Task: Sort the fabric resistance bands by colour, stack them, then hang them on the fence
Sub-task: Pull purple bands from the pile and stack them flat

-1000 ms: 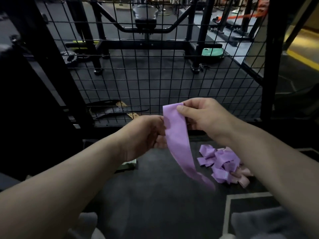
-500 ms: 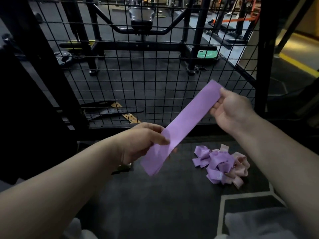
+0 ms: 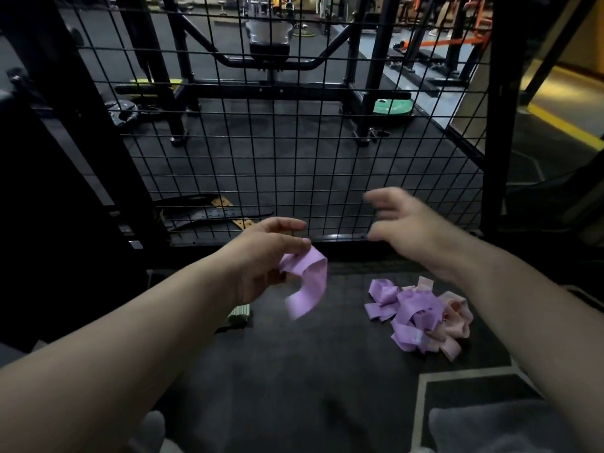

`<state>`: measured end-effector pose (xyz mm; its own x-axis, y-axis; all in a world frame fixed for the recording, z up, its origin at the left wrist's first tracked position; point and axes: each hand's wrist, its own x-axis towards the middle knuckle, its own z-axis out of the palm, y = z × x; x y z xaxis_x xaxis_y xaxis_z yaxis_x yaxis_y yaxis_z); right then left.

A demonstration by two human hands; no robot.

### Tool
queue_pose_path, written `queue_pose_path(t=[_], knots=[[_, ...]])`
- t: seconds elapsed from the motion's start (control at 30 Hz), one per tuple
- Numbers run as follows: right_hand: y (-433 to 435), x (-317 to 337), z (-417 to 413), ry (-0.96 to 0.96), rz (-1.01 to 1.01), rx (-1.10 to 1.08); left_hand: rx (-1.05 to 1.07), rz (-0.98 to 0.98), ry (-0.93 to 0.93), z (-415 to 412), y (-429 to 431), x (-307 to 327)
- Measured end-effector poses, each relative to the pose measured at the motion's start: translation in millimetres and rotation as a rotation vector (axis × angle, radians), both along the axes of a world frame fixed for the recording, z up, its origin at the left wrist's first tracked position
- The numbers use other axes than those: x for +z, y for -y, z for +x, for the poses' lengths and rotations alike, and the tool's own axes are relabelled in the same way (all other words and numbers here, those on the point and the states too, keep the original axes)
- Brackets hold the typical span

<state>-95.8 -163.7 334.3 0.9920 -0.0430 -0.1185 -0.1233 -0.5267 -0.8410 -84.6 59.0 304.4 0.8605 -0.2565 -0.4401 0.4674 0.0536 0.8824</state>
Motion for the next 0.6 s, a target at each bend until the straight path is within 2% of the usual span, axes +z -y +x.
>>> queue_pose_path(t=[0.1,0.17,0.27,0.4,0.5,0.6], knots=[[-21,-5,-14,-0.121,0.061,0.472,-0.005,-0.033,-0.011,-2,4,2],[-30,-17,-16,-0.114,0.023,0.564,0.004,-0.055,-0.053,-3,5,3],[-35,-24,-10,0.08,-0.143,0.474,-0.001,-0.149,-0.13,0,1,6],[-38,-16,-2,0.012,0.16,0.272,-0.06,-0.117,-0.113,0,-1,13],[-37,-13,0,-0.047,0.205,0.168,-0.116,-0.116,-0.088,-2,0,13],[-36,-9,-1,-0.106,0.332,0.121,-0.109,-0.062,0.001,-2,3,11]])
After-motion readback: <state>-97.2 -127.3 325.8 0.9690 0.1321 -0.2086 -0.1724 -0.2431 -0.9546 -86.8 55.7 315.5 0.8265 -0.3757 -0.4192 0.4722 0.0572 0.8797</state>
